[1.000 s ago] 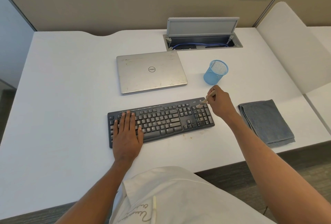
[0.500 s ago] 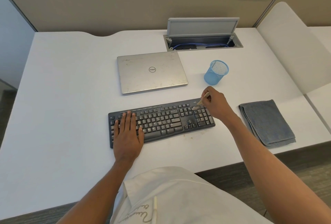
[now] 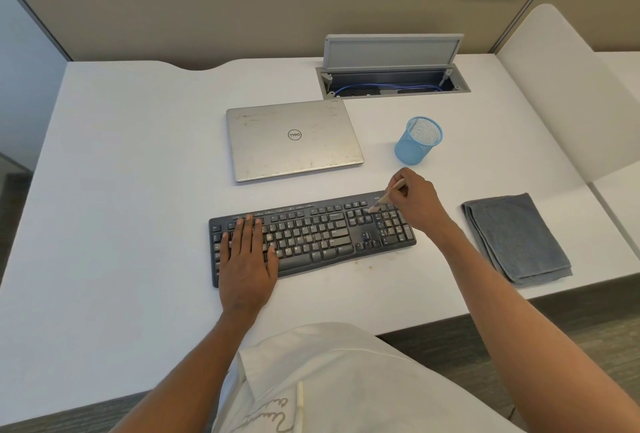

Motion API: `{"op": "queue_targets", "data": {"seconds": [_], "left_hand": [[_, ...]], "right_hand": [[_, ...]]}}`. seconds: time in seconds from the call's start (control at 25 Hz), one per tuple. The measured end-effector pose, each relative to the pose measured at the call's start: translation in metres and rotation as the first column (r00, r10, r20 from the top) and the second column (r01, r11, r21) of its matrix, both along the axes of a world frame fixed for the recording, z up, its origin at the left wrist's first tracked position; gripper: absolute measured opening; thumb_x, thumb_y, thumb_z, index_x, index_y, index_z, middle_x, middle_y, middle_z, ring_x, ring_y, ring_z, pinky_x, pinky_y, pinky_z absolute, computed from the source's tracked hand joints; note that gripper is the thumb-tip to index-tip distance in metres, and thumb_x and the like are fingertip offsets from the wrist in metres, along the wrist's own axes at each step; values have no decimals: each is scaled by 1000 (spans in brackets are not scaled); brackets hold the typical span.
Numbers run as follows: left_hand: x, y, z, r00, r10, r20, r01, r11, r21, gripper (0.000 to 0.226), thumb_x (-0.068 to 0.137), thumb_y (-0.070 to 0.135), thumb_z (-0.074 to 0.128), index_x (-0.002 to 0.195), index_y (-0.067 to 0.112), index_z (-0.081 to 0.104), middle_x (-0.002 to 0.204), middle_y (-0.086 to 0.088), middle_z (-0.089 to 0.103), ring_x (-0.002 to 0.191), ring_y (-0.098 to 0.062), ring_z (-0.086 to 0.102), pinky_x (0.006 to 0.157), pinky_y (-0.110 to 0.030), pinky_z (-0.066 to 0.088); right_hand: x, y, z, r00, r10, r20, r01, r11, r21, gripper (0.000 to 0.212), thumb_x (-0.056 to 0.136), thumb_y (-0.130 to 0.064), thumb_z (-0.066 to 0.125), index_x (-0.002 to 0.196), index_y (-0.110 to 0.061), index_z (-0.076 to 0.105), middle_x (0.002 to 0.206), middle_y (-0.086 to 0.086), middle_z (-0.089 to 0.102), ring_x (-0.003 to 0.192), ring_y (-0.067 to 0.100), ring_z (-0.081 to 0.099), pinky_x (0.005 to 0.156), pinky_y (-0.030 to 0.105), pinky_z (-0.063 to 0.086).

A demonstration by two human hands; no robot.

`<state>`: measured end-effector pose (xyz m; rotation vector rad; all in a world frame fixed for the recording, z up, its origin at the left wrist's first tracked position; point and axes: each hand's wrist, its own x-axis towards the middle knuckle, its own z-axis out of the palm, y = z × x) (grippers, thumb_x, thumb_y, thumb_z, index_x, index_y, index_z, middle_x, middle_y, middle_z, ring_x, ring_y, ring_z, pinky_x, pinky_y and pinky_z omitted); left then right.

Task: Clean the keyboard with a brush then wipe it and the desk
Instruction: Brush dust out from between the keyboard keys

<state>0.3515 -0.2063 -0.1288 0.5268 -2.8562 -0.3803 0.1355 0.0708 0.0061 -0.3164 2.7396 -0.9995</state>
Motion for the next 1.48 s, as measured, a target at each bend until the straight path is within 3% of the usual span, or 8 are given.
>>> {"op": "queue_targets", "data": {"seconds": [0.16,0.28,0.48,0.68,0.8,0.96,1.12,1.48], "left_hand": [[0,0,0,1000,-1,9,1,1000,-10,63,108,38,32,161,6,40,168,-14,38,159,-30,31,132,-54,17],[0,-1,-1,1000,-1,16,2,1000,-15,63,108,39,32,162,6,39,169,-13,38,159,-30,31,132,-53,17],[-1,0,-1,1000,-1,11,1,1000,-11,63,108,38,33,161,6,40,169,-13,38,159,-30,31,132,-53,16],[0,0,-1,1000,-1,17,2,1000,-12,64,108,39,31,162,6,38,169,-13,38,159,-30,30,132,-54,17],[0,0,-1,1000,0,6,0,1000,-2,64,108,38,31,162,6,39,168,-14,38,159,-30,31,132,-54,17],[0,0,0,1000,0,4,0,1000,-6,63,108,38,31,161,6,40,168,-14,39,158,-30,32,132,-55,18],[-1,0,-1,1000,1,-8,-1,1000,3,63,107,38,32,161,5,41,168,-14,39,158,-30,32,132,-54,18],[0,0,0,1000,-2,-6,2,1000,-3,63,107,38,33,161,6,41,168,-13,39,159,-29,31,132,-54,18]], "right_hand": [[-8,13,-4,999,-53,9,52,998,17,5,96,-9,55,93,-10,58,84,2,71,70,7,64,52,12,42],[-12,24,-8,993,-114,25,113,993,30,3,95,-12,57,95,-11,60,85,1,72,78,16,69,59,20,43],[-9,23,-3,984,-152,-95,156,987,42,2,97,-6,54,95,-7,55,82,5,64,70,17,60,60,33,46],[2,3,2,998,-52,-31,51,998,-36,5,97,-10,55,94,-11,58,81,-3,67,70,9,62,51,12,43],[6,2,-5,1000,-24,5,24,1000,-19,8,97,-9,54,91,-12,58,81,0,69,70,14,66,52,23,46],[5,12,-4,991,-91,-95,93,995,22,10,100,-5,51,91,-5,56,87,6,66,72,12,62,57,20,44],[10,12,-8,982,-126,-143,122,992,-37,11,101,-15,43,92,-19,49,78,6,68,74,27,68,63,46,54],[22,6,-24,991,-96,-97,94,995,-18,16,100,-16,44,96,-17,60,73,8,71,71,31,69,62,46,56]]}}
